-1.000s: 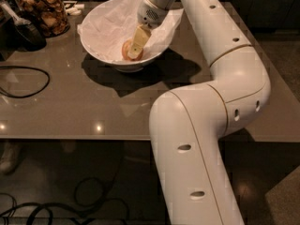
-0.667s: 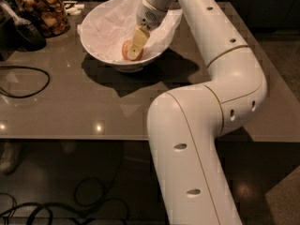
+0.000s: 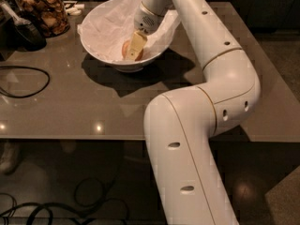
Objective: Pick apple from white bowl
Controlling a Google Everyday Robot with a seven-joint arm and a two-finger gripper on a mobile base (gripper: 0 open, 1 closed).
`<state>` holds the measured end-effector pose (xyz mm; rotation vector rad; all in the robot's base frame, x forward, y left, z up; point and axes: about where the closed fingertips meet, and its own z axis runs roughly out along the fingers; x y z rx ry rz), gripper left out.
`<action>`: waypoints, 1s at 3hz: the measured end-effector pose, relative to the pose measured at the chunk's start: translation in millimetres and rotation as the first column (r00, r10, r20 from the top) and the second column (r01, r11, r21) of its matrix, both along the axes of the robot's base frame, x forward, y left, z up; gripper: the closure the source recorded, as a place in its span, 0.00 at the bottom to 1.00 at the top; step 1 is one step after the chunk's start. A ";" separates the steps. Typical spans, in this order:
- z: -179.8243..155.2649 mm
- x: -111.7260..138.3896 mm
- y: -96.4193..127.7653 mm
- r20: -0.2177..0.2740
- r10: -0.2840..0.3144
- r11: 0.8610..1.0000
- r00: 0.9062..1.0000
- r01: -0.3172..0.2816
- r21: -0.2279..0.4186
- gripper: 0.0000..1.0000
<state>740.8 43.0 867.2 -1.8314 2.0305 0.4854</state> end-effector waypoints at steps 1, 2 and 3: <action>-5.4 0.6 0.3 -0.012 -0.001 1.000 1.000 0.001 0.002 0.28; -5.6 0.6 0.3 -0.012 -0.001 1.000 1.000 0.001 0.002 0.46; -5.6 0.6 0.3 -0.012 -0.001 1.000 1.000 0.001 0.002 0.69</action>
Offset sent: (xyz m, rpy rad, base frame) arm 0.0006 0.0002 -0.0050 0.0020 0.0109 -0.0011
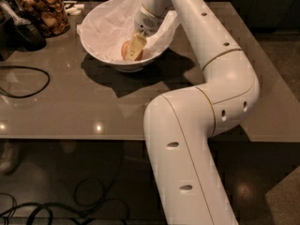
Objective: Pick apple from white bowl
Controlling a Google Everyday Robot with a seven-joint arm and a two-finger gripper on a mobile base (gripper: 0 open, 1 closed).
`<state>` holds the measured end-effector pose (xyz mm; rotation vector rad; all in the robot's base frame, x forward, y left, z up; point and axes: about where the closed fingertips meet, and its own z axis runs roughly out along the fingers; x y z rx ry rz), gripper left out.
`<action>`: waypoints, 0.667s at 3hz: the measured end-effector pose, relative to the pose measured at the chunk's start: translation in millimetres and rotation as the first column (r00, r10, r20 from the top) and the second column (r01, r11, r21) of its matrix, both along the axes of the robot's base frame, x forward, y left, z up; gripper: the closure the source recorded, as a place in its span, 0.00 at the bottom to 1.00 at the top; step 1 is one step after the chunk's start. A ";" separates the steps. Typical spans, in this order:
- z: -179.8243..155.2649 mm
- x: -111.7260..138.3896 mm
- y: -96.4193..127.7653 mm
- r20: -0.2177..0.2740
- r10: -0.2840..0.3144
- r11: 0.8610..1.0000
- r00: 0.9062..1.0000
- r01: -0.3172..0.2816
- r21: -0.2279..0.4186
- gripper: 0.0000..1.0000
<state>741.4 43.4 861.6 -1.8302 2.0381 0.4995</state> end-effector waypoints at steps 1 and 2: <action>0.0 0.0 0.0 0.000 0.000 1.000 1.000 0.000 0.000 0.92; 22.9 5.8 4.1 0.063 -0.016 0.999 0.998 0.014 0.032 1.00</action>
Offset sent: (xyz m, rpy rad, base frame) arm -0.0335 -0.0026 0.0514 0.0378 -0.1095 -0.0060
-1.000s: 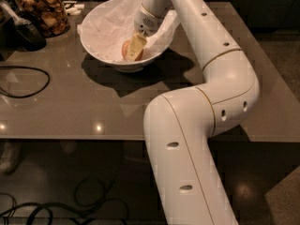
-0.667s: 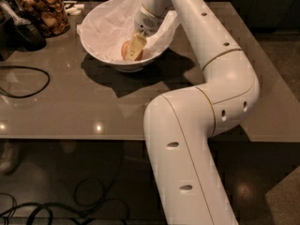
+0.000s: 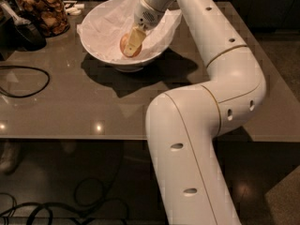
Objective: Pick apple from white bowl
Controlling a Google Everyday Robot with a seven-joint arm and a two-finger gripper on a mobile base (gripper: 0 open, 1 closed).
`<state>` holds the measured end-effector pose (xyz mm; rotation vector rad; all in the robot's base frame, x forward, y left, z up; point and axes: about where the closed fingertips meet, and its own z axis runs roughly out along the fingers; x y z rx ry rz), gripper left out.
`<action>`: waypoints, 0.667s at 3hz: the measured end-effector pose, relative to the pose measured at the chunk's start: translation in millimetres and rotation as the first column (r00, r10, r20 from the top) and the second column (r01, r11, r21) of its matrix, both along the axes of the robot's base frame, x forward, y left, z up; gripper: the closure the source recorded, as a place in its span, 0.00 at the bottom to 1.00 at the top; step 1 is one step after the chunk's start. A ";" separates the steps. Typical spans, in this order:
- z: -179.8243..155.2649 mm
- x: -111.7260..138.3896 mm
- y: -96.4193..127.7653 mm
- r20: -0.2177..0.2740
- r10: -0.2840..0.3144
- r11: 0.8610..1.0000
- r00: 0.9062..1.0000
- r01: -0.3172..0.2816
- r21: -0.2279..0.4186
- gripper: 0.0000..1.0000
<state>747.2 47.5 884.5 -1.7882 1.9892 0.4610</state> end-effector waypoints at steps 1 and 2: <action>27.0 -4.8 2.5 0.048 0.001 1.000 0.999 -0.002 0.022 1.00; 61.4 -23.6 6.6 0.085 0.028 0.999 0.996 -0.032 0.039 1.00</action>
Offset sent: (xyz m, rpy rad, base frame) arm -0.0882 0.0040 0.0908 0.0377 -0.1046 0.0776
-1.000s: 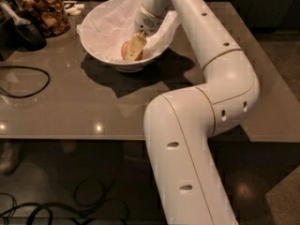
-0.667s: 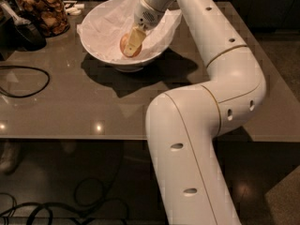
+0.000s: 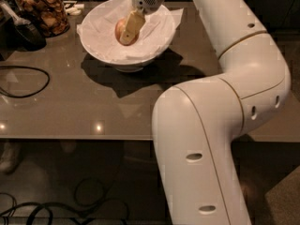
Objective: Pick apple from white bowl
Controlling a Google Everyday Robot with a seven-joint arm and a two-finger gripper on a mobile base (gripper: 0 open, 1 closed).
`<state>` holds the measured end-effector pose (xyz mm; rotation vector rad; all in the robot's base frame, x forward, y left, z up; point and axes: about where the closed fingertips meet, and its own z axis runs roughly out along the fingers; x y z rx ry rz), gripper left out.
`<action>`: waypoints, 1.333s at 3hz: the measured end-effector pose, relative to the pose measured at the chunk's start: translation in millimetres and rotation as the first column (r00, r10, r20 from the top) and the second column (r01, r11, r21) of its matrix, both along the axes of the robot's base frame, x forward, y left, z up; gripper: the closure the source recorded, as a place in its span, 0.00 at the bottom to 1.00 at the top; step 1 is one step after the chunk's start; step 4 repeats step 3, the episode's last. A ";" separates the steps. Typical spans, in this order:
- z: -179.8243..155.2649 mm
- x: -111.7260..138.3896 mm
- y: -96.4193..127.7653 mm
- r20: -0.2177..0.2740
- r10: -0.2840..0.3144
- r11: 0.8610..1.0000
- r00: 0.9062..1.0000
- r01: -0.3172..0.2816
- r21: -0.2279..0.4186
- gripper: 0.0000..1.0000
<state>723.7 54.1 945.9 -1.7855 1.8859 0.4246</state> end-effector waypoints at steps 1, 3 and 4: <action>29.4 -26.0 2.9 0.025 0.044 0.999 0.999 -0.044 0.009 1.00; 65.7 -81.5 4.6 0.062 0.113 0.993 0.992 -0.114 0.016 1.00; 65.7 -81.5 4.6 0.062 0.113 0.993 0.992 -0.114 0.016 1.00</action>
Offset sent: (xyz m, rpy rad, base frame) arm -0.1266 -0.0058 0.0715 -0.0056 -0.0467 0.1550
